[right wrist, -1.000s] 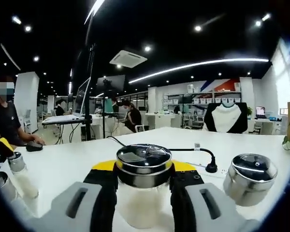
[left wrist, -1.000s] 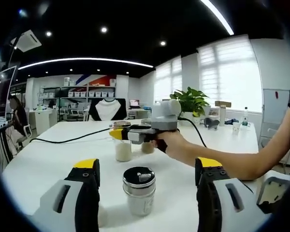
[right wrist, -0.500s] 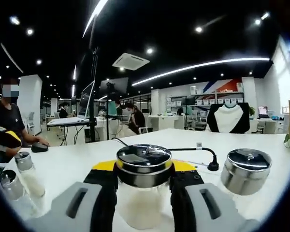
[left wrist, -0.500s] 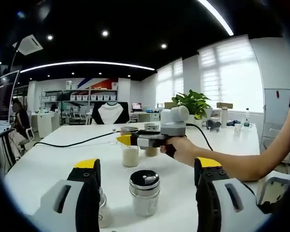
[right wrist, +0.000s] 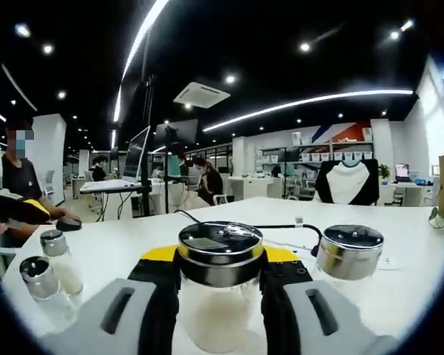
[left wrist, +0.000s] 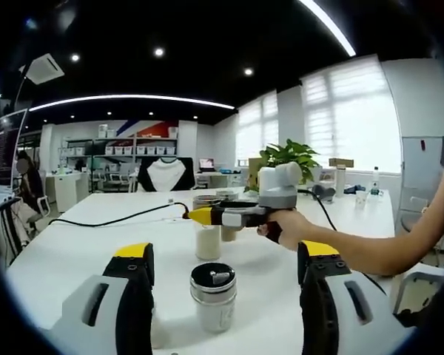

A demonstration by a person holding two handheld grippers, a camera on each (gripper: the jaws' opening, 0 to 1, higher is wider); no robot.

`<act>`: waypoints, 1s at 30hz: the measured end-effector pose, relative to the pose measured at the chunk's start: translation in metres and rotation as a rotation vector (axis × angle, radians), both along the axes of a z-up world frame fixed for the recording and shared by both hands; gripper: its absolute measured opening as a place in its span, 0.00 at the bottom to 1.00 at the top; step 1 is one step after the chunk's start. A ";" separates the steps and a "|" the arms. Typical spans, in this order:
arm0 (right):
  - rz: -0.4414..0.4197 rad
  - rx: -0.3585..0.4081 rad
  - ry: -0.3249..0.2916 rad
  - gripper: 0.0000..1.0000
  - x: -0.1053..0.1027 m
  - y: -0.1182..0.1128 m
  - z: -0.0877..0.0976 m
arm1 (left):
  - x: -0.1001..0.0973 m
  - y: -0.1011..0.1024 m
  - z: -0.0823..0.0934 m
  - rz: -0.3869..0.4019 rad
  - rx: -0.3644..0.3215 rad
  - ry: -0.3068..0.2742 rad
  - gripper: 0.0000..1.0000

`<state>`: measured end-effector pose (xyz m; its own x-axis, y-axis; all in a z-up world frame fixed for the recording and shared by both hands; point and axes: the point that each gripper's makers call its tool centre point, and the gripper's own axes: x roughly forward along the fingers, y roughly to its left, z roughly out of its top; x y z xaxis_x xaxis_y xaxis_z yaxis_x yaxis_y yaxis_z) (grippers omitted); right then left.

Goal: Rotate the seasoning bottle until the label or dispensing opening points toward the visible target arrow and the bottle remains upright within the marked orientation range

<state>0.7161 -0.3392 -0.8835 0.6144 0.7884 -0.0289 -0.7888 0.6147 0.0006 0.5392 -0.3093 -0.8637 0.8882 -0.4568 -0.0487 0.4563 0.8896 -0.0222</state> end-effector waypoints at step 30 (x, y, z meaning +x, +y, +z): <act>0.062 0.013 -0.039 0.39 -0.098 -0.042 0.010 | -0.026 -0.058 -0.002 -0.129 0.016 0.004 0.84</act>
